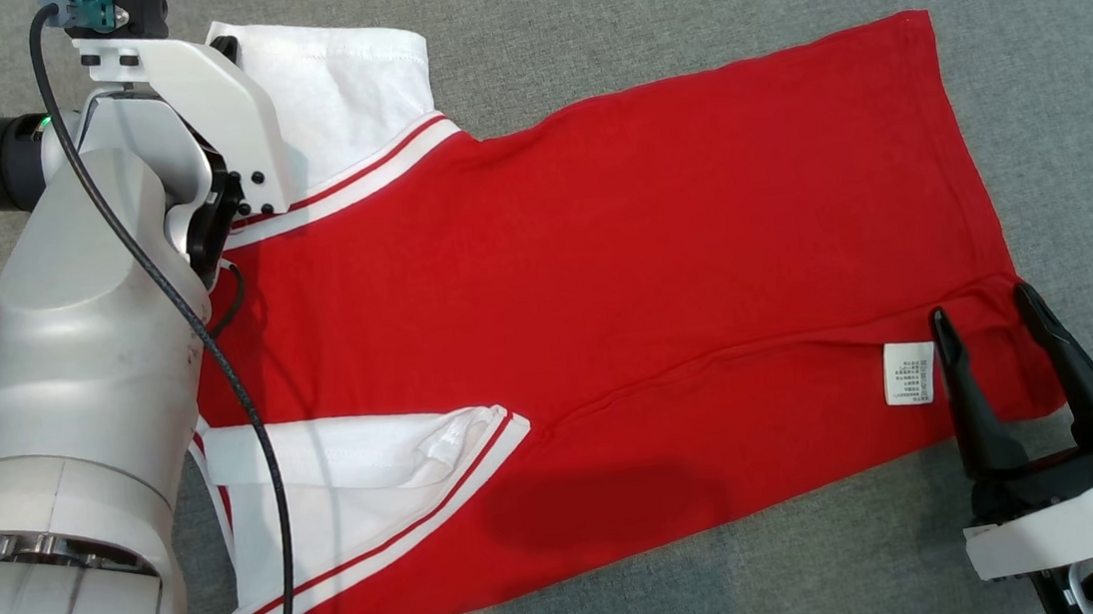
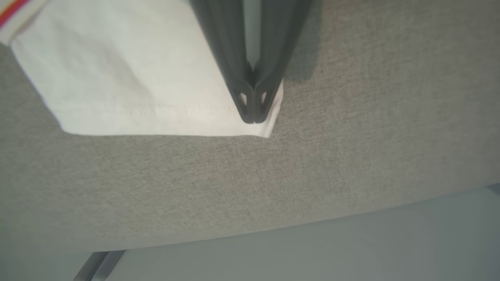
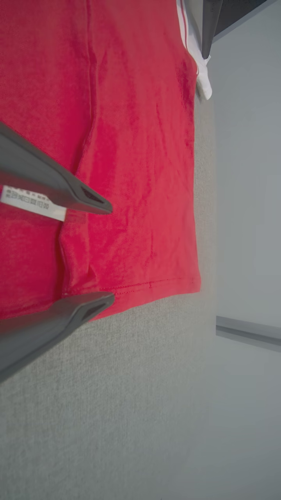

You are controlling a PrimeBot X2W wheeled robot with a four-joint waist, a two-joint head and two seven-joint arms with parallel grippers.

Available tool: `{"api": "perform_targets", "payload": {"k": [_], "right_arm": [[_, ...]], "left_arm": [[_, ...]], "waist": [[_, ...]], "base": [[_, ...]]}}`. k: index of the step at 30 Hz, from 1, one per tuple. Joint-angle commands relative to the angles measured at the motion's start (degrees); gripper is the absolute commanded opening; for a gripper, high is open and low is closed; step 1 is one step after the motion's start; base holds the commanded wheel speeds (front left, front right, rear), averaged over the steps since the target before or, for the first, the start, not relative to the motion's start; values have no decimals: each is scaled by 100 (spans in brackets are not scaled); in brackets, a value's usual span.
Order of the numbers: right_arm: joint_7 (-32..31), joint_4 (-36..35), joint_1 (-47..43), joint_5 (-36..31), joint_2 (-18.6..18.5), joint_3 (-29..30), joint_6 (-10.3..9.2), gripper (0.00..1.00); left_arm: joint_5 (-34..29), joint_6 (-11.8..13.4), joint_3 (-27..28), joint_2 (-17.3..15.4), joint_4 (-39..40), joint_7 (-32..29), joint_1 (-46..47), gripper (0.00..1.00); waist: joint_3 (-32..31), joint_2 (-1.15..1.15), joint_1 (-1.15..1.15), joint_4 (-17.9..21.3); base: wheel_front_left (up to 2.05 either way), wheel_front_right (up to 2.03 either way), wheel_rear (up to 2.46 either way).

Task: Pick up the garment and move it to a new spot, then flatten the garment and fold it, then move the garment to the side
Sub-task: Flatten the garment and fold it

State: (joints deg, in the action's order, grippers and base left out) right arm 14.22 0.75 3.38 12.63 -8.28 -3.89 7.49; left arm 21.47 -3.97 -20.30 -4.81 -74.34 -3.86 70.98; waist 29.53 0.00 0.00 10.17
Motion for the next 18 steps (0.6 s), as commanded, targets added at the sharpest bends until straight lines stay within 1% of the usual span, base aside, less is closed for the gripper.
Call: {"api": "perform_targets", "payload": {"k": [1, 3, 5, 6, 7, 8, 11, 17, 18], "right_arm": [[78, -148, 43, 35, -126, -61, 0, 100], [78, -159, 35, 34, -123, -55, 0, 100], [78, -153, 29, 35, -113, -65, 0, 100], [78, -141, 27, 39, -107, -74, 0, 100], [78, -130, 28, 40, -102, -82, 0, 100], [78, -118, 31, 38, -98, -85, 0, 100], [78, -90, 43, 36, -88, -90, 0, 100], [78, -78, 68, 37, -85, -103, 0, 100], [78, -81, 72, 37, -83, -106, 0, 100]], "left_arm": [[47, -19, 34, -194, 98, 24, 207, 0], [53, -29, 15, -195, 92, 38, 207, 0], [40, 37, -3, -222, 87, 118, 208, 0], [15, 90, -25, -245, 86, 194, 217, 8], [-4, 133, -44, -260, 84, 244, 222, 74], [-7, 161, -53, -264, 82, 274, 222, 100], [9, 180, -67, -268, 74, 306, 214, 100], [88, 108, -63, -257, 63, 250, 198, 100], [93, 79, -74, -256, 62, 241, 198, 55]], "waist": [[16, 0, 0, 1], [22, 0, 0, 2], [24, 0, 0, -2], [26, 0, 0, -4], [26, 0, 0, -5], [27, 0, 0, -7], [23, 0, 0, -5], [27, 0, 0, 19], [33, 0, 0, 26]], "base": [[0, 0, 0], [0, 0, 0], [0, 0, 0], [0, 0, 0], [0, 0, 0], [0, 0, 0], [0, 0, 0], [0, 0, 0], [0, 0, 0]]}}
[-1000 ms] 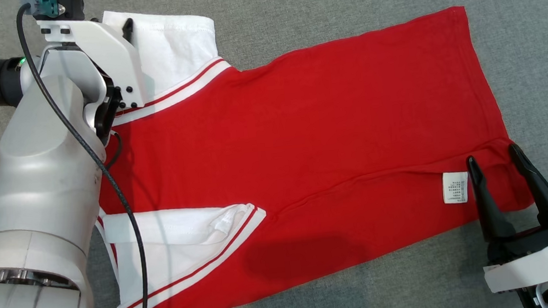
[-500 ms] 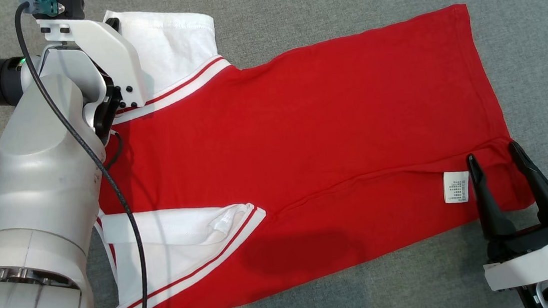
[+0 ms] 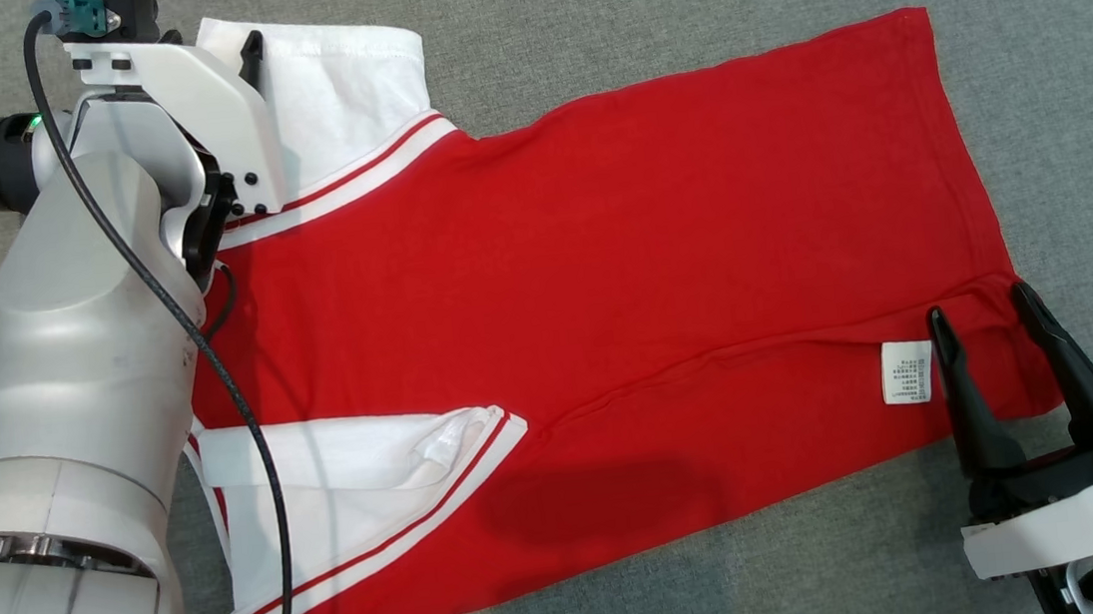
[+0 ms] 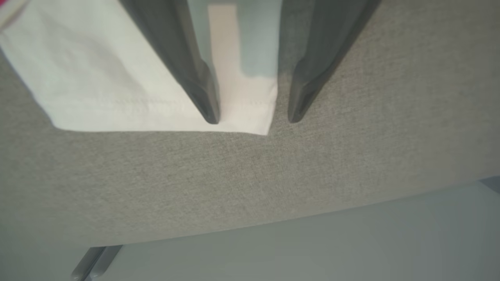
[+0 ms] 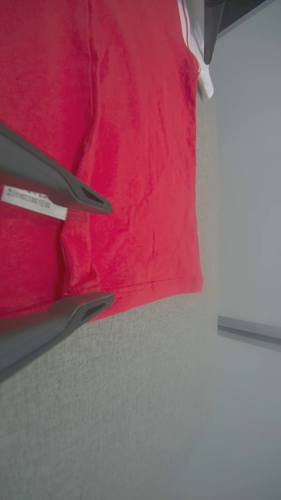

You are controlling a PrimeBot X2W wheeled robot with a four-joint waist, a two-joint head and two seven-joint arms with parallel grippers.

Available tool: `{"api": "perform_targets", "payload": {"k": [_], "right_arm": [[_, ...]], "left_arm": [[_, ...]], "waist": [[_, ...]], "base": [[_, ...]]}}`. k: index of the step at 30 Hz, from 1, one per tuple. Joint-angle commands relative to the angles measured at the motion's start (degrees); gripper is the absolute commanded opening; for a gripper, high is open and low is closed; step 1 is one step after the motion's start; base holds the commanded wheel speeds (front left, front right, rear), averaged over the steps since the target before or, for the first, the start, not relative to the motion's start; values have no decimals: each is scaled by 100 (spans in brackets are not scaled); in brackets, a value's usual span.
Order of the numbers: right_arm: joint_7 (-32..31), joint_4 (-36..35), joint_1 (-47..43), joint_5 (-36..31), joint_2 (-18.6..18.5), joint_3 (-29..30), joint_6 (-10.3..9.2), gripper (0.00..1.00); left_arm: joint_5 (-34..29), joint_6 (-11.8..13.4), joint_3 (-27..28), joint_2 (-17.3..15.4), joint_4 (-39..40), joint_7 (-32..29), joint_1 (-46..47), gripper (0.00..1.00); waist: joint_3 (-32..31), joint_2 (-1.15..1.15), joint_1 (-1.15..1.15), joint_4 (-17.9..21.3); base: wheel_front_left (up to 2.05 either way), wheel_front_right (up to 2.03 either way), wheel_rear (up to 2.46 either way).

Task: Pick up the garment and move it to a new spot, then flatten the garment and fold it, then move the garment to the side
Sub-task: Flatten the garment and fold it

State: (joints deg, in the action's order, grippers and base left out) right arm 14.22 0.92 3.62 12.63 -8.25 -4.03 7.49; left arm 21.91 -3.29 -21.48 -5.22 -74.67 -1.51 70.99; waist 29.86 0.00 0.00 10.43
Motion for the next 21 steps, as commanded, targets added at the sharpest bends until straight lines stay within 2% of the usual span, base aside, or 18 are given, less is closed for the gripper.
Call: {"api": "perform_targets", "payload": {"k": [1, 13, 17, 21], "right_arm": [[78, -101, 51, 37, -84, -94, 0, 100], [78, -96, 187, 47, -141, -20, 0, 100], [78, -13, 388, 161, -319, -41, 0, 100], [-27, 197, 784, 373, -669, -117, 0, 100]], "left_arm": [[79, -22, 55, -207, 93, 5, 196, 0], [365, -327, 93, -130, 131, 192, 268, 0], [535, -399, 102, -144, 200, 165, 276, 0], [766, -416, 32, -128, 444, 30, 275, 0]], "waist": [[5, 0, 0, 7], [11, 0, 0, -86], [20, 0, 0, -158], [80, 0, 0, -227]], "base": [[0, 0, 0], [0, 0, 0], [0, 0, 0], [0, 0, 0]]}}
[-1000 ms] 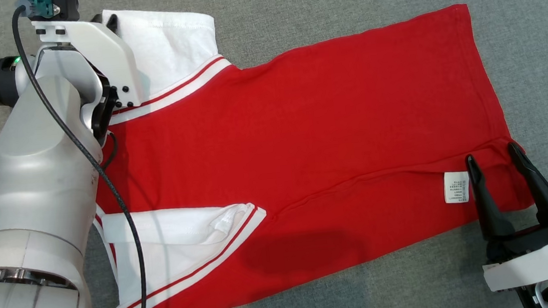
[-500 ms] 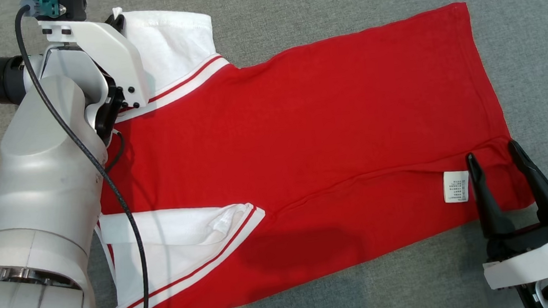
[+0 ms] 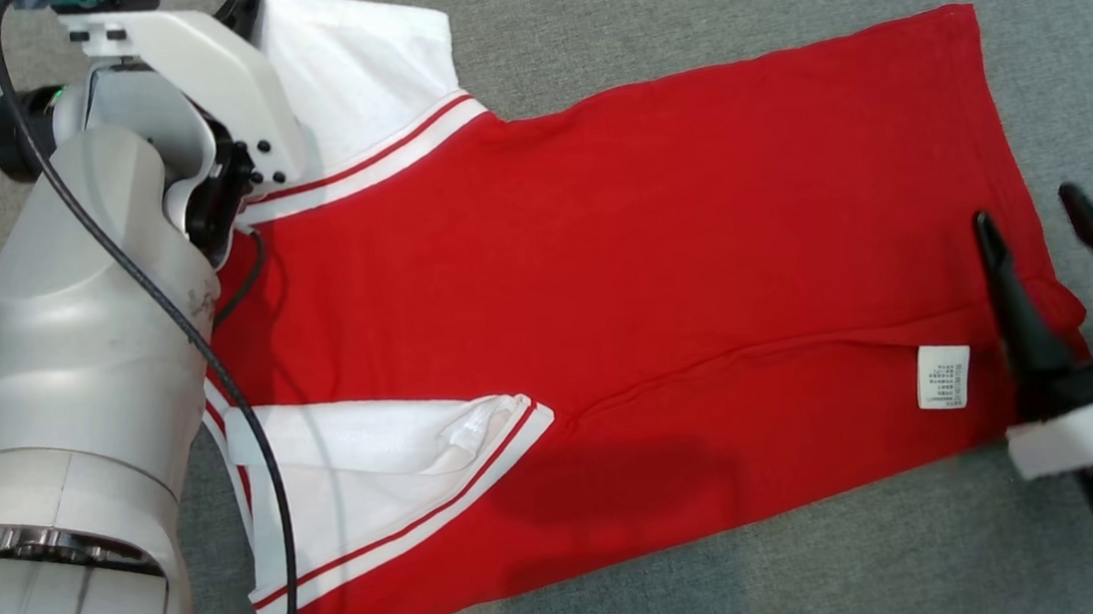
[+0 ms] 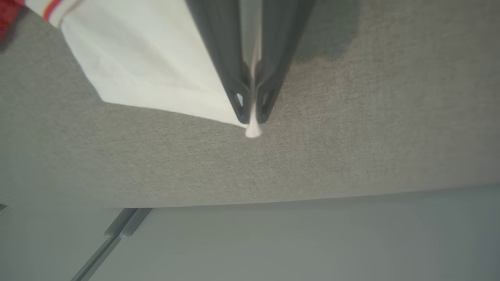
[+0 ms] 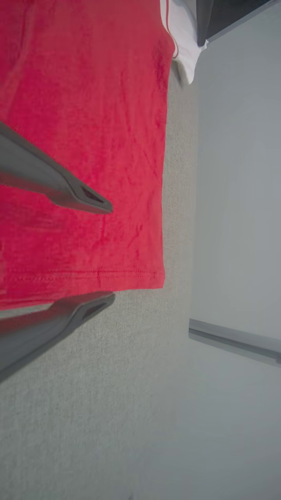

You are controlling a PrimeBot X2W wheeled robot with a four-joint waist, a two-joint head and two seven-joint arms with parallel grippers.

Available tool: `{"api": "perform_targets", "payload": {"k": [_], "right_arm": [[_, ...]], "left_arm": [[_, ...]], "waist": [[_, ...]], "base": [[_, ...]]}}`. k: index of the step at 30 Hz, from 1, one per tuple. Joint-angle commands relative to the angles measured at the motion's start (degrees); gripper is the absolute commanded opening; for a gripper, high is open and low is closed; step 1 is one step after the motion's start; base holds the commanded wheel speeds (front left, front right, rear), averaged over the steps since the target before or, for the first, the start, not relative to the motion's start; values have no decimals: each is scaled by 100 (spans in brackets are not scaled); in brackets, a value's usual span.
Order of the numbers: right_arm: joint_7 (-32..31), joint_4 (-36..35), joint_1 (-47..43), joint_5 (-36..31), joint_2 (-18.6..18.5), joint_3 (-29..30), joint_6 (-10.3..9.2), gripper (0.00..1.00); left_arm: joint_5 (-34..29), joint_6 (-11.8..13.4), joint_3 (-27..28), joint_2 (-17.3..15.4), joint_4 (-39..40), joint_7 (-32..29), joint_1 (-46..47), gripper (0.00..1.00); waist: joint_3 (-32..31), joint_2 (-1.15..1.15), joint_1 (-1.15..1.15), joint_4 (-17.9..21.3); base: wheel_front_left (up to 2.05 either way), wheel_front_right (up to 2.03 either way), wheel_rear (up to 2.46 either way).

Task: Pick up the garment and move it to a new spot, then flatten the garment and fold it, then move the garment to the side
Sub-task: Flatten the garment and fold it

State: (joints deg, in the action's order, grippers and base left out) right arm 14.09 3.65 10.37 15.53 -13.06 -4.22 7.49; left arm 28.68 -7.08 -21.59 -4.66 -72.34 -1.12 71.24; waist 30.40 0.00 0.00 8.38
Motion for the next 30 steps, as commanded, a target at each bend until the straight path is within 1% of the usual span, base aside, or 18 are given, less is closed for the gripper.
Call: {"api": "perform_targets", "payload": {"k": [1, 6, 9, 15, 18, 19, 20, 21, 22, 25, 30], "right_arm": [[-102, -47, 224, 156, -269, -113, 0, 100], [-556, -37, 706, 556, -665, -133, 0, 100], [-853, -21, 911, 835, -832, -92, 0, 100], [-1834, 230, 1459, 1492, -1123, -110, 0, 100], [-2276, 335, 1841, 1929, -1262, -200, 0, 100], [-2276, 335, 1841, 1929, -1262, -200, 0, 100], [-2420, 375, 1968, 2088, -1314, -254, 0, 100], [-2693, 524, 2192, 2379, -1387, -300, 0, 100], [-2814, 600, 2291, 2462, -1445, -338, 0, 100], [-3060, 857, 2531, 2639, -1554, -380, 0, 100], [-3166, 1215, 2812, 2852, -1617, -524, 0, 100]], "left_arm": [[178, -37, 13, -185, 317, -63, 230, 0], [577, -39, -250, -336, 867, -339, 92, 0], [797, -39, -399, -468, 1157, -468, 0, 0], [1084, -40, -624, -719, 1517, -590, -104, 0], [1197, -40, -700, -781, 1651, -627, -105, 0], [1197, -40, -700, -781, 1651, -627, -105, 0], [1228, -40, -725, -795, 1688, -638, -103, 0], [1278, -40, -773, -820, 1749, -654, -99, 0], [1301, -40, -793, -831, 1774, -655, -98, 0], [1360, -40, -848, -855, 1835, -659, -90, 0], [1441, -40, -921, -901, 1908, -650, -65, 0]], "waist": [[38, 0, 0, -37], [57, 0, 0, -112], [47, 0, 0, -128], [52, 0, 0, -122], [92, 0, 0, -131], [92, 0, 0, -131], [105, 0, 0, -140], [129, 0, 0, -162], [141, 0, 0, -176], [179, 0, 0, -221], [252, 0, 0, -277]], "base": [[0, 0, 0], [0, 0, 0], [0, 0, 0], [0, 0, 0], [0, 0, 0], [0, 0, 0], [0, 0, 0], [0, 0, 0], [0, 0, 0], [0, 0, 0], [0, 0, 0]]}}
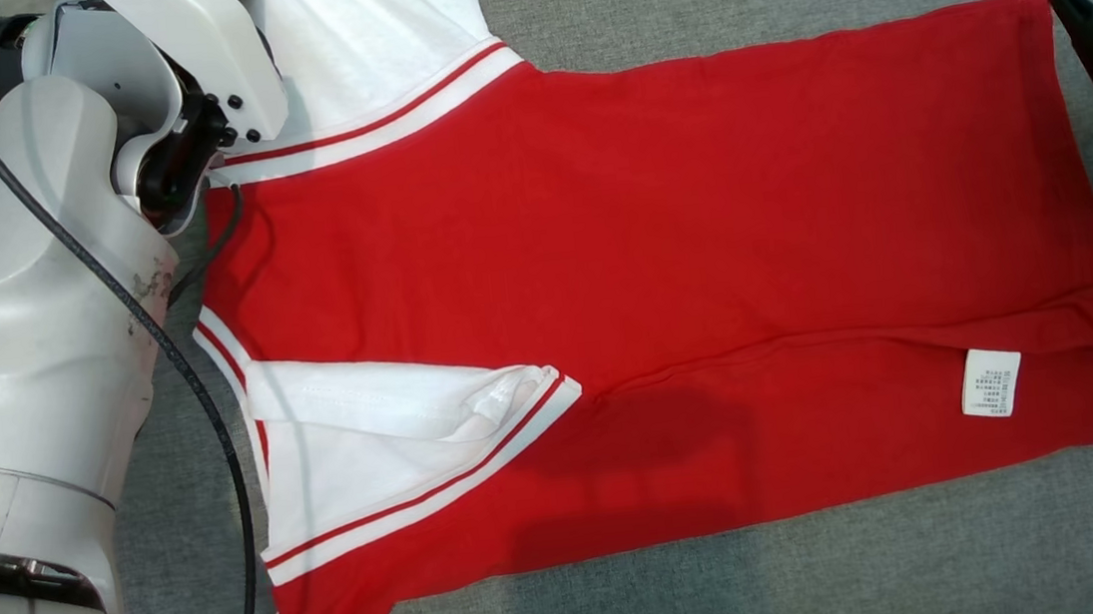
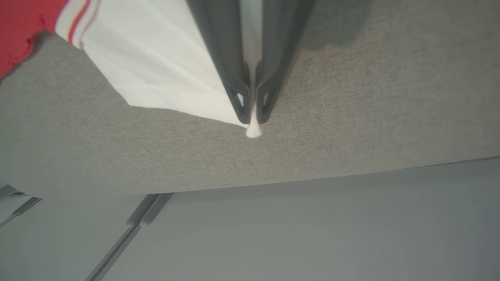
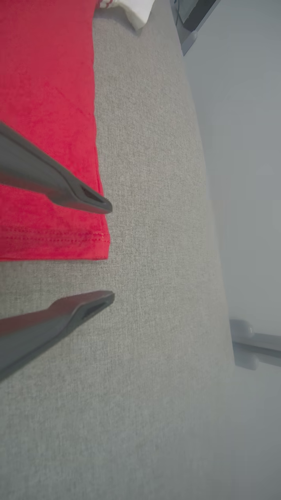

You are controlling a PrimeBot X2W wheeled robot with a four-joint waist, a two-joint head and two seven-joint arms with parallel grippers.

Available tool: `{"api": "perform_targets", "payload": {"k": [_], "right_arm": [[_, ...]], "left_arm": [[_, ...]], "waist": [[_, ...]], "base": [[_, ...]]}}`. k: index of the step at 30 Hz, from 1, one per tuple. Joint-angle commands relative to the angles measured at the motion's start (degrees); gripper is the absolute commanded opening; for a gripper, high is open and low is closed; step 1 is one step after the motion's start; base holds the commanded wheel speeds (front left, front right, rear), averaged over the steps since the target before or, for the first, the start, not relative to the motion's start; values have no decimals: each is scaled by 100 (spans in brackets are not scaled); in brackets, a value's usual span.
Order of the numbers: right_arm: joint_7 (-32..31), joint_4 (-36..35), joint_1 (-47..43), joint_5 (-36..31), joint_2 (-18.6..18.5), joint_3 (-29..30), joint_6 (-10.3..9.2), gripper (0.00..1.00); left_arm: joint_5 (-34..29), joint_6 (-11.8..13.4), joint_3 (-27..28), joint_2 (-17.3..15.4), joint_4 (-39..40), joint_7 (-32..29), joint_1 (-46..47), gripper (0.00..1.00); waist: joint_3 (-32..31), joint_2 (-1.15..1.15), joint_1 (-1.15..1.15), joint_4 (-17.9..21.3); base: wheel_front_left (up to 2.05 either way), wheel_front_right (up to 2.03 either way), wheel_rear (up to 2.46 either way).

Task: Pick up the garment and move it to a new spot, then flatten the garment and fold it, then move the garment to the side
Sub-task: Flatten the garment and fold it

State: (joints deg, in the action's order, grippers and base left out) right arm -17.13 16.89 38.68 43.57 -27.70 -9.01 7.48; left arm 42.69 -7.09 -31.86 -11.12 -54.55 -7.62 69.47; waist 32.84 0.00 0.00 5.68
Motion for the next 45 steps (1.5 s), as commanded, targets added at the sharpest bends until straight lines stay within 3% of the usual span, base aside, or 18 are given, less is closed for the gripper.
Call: {"api": "perform_targets", "payload": {"k": [1, 15, 17, 19, 20, 21, 22, 23, 32, 45], "right_arm": [[-51, -40, 27, 74, -160, -90, 1, 100], [150, 735, 506, 263, -200, -735, 1, 100], [201, 813, 558, 302, -212, -813, 1, 96], [240, 893, 606, 334, -230, -893, 1, 70], [249, 929, 628, 364, -231, -934, 1, 46], [257, 953, 653, 372, -244, -990, 1, 31], [273, 980, 676, 389, -253, -1030, 1, 5], [285, 1001, 697, 408, -260, -1072, 1, 0], [719, 994, 912, 344, -462, -1314, 1, 0], [2188, 1413, 1256, 175, -558, -1705, 1, 0]], "left_arm": [[54, -39, 91, -263, 139, 2, 119, 0], [170, -39, -96, -331, 173, 40, 201, 0], [188, -39, -125, -335, 179, 42, 209, 0], [206, -39, -151, -342, 184, 43, 216, 0], [217, -39, -162, -345, 185, 44, 218, 0], [230, -39, -172, -350, 188, 41, 220, 0], [242, -39, -183, -359, 190, 40, 222, 0], [251, -39, -194, -367, 191, 39, 223, 0], [377, -39, -236, -457, 351, 245, 265, 0], [605, -39, -466, -840, 1038, 1012, 324, 0]], "waist": [[19, 0, 0, -16], [110, 0, 0, -83], [119, 0, 0, -94], [132, 0, 0, -104], [138, 0, 0, -109], [146, 0, 0, -111], [154, 0, 0, -111], [159, 0, 0, -112], [152, 0, 0, -106], [165, 0, 0, -210]], "base": [[0, 0, 0], [0, 0, 0], [0, 0, 0], [0, 0, 0], [0, 0, 0], [0, 0, 0], [0, 0, 0], [0, 0, 0], [0, 0, 0], [0, 0, 0]]}}
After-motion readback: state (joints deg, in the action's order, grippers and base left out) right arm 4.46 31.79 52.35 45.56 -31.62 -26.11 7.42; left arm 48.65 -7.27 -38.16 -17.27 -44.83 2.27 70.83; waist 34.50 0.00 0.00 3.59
